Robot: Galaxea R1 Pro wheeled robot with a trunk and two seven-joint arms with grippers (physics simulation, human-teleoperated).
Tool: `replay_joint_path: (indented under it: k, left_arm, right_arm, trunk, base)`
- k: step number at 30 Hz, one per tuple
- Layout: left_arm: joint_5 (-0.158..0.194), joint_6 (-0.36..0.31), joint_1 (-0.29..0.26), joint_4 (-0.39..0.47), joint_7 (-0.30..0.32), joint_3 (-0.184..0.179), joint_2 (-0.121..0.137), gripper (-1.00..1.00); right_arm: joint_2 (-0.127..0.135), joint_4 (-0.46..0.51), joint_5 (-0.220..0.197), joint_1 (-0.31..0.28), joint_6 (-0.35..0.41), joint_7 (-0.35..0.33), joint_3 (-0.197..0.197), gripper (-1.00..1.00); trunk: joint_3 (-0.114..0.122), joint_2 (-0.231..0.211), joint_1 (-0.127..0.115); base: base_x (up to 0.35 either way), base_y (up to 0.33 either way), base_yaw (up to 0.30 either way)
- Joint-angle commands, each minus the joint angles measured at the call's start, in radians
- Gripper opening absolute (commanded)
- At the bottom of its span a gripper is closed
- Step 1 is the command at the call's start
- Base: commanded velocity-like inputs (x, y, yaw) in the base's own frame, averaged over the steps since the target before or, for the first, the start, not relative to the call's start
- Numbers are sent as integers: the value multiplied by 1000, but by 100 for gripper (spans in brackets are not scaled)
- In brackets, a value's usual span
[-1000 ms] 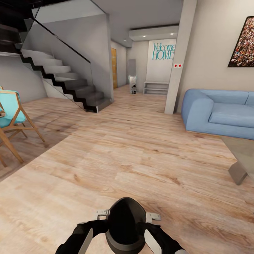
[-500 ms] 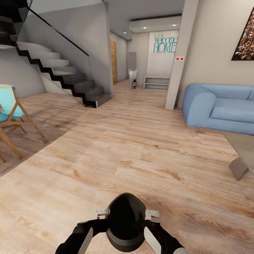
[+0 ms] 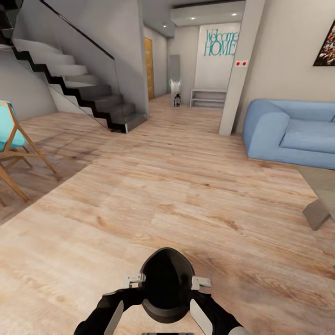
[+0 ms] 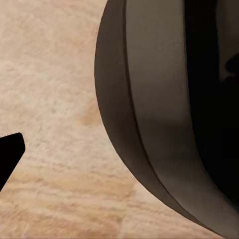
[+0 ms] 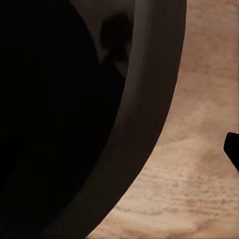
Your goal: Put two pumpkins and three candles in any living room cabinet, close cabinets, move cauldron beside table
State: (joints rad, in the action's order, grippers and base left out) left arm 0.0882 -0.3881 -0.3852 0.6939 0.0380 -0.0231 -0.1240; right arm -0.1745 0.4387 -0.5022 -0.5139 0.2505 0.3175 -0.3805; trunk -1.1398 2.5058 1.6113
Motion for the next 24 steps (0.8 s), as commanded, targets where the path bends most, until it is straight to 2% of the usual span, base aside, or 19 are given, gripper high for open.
replay_joint_path:
  k: [1, 5, 24]
  left_arm:
    - [-2, 3, 0, 0, -1, 0, 0, 100]
    - [-2, 13, 0, -1, -1, 0, 0, 100]
    - [-2, 14, 0, -1, -1, 0, 1, 100]
  right_arm:
    - [0, 0, 0, 0, 0, 0, 0, 100]
    - [0, 0, 0, 0, 0, 0, 0, 100]
    - [0, 0, -1, 0, 0, 0, -1, 100]
  trunk:
    - [-4, 0, 0]
    - [-19, 1, 2]
    - [-19, 1, 2]
  base:
    - [0, 0, 0]
    - [0, 0, 0]
    - [0, 0, 0]
